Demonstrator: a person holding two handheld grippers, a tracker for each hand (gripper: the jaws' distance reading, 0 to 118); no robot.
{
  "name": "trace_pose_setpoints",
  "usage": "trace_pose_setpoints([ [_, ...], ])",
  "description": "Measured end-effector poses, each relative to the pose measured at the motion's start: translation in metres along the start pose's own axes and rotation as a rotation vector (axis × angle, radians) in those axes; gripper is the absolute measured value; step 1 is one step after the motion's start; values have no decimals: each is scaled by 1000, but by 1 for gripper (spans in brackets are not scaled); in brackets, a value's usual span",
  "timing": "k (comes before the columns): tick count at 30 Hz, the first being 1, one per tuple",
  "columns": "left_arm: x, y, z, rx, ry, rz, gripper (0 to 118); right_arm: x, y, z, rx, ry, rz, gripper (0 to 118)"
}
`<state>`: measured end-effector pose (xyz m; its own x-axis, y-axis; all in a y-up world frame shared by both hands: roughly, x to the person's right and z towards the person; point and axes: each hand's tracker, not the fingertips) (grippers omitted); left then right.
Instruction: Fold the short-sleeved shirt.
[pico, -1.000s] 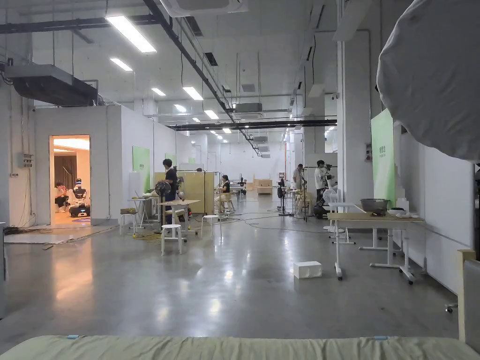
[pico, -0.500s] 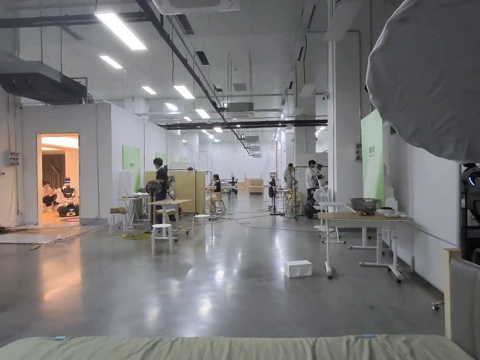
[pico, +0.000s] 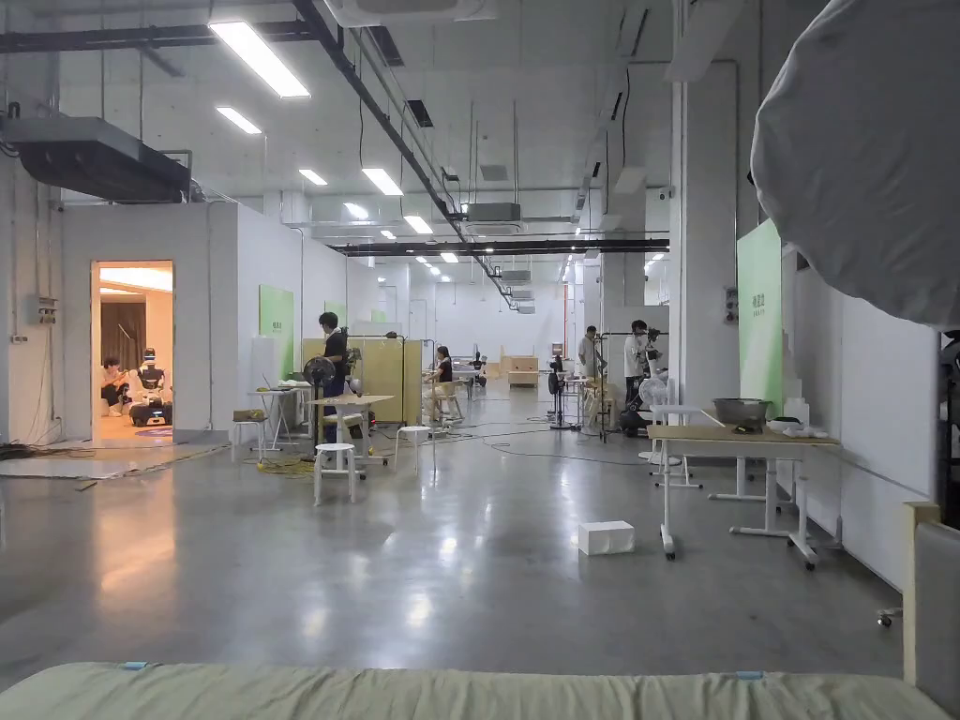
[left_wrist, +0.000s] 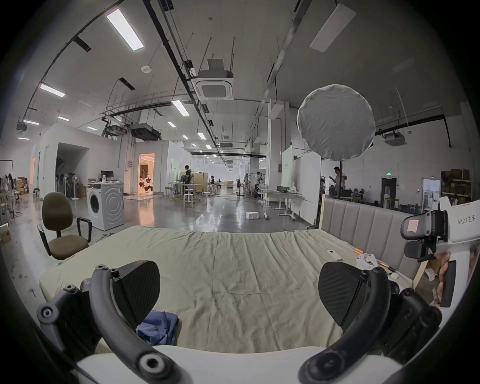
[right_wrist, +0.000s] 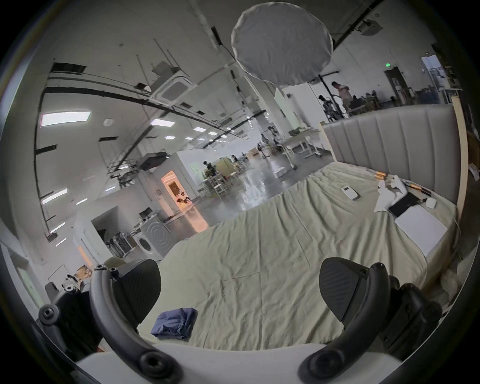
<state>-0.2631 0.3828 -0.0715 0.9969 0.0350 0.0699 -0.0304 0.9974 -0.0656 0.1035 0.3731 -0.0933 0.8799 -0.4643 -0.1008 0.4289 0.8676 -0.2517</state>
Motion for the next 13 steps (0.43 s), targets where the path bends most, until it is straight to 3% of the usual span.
trace_pose_setpoints([
  [4,4,0,1,-2,-3,-2,118,-7,-1,1,4,65,84,118],
  [10,6,-1,0,-5,-2,-6,118,-2,-3,7,99,281,139,118],
  [12,6,-1,1,-2,2,-7,118,-1,-2,11,146,291,185,118],
  [13,5,0,1,0,4,-7,118,-2,-1,14,193,246,208,118],
])
